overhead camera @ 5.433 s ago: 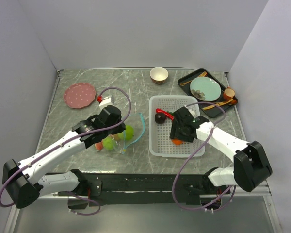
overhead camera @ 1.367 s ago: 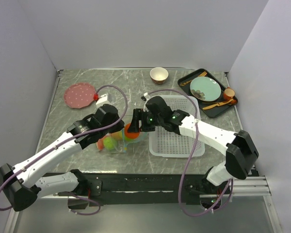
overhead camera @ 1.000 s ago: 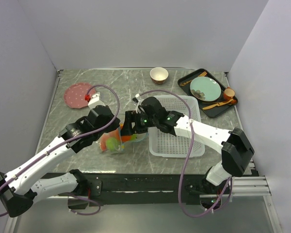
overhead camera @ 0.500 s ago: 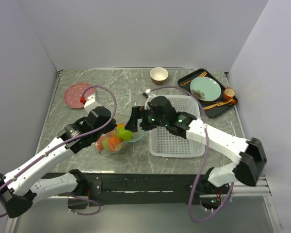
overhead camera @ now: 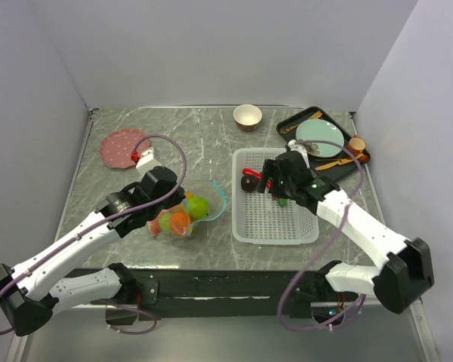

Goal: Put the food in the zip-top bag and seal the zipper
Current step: Move the fake vegetable to the bin.

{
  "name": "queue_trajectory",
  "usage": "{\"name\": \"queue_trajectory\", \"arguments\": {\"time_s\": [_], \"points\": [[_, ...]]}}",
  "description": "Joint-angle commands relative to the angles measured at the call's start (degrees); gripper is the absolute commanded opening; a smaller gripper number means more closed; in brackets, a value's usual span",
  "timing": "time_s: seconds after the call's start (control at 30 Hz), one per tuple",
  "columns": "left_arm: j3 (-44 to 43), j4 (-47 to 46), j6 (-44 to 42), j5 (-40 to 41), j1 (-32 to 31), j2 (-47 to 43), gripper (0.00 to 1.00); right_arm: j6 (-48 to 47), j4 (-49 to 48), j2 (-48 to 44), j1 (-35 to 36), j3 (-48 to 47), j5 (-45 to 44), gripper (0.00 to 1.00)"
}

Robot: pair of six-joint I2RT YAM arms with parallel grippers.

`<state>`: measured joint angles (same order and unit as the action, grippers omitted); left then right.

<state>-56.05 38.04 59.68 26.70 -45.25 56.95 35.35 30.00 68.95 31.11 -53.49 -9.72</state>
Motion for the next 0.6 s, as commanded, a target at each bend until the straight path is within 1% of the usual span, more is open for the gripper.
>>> {"name": "queue_trajectory", "arguments": {"time_s": [0.0,0.07,0.1,0.17,0.33,0.43,0.47,0.5,0.57], "points": [[-0.02,-2.01,-0.27,-1.12,-0.01,0.27,0.01,-2.66,0.51,3.99,-1.31,2.34,0.14,0.81],[-0.02,-2.09,-0.44,-1.3,-0.01,0.09,0.01,-1.96,0.67,5.05,-1.67,2.52,-2.4,0.75],[-0.02,-2.01,-0.53,-1.38,0.08,-0.08,0.01,-1.0,0.15,5.4,-2.11,2.95,-4.5,0.74],[-0.11,-1.48,-0.44,-0.95,-0.01,-0.43,0.01,-0.9,-0.81,5.49,-2.63,3.4,-5.75,0.75],[0.24,-1.39,-0.09,-0.51,-0.01,-1.05,0.02,-1.43,-0.91,10.32,-5.09,1.47,-6.98,0.74],[0.15,-1.22,0.08,-0.33,-0.01,-0.79,0.02,-2.13,-2.74,13.75,-6.76,0.85,-4.89,0.72],[0.07,-1.3,0.0,-0.24,-0.01,-0.7,0.02,-2.57,-3.01,14.71,-7.64,0.67,-4.0,0.7],[0.07,-1.22,-0.09,-0.33,-0.01,-0.61,0.02,-2.66,-3.19,16.64,-7.99,0.06,-3.82,0.65],[-0.28,-0.95,-0.18,-0.16,-0.01,-0.44,0.02,-3.18,-3.8,17.71,-8.87,-0.21,-2.77,0.61]]}}
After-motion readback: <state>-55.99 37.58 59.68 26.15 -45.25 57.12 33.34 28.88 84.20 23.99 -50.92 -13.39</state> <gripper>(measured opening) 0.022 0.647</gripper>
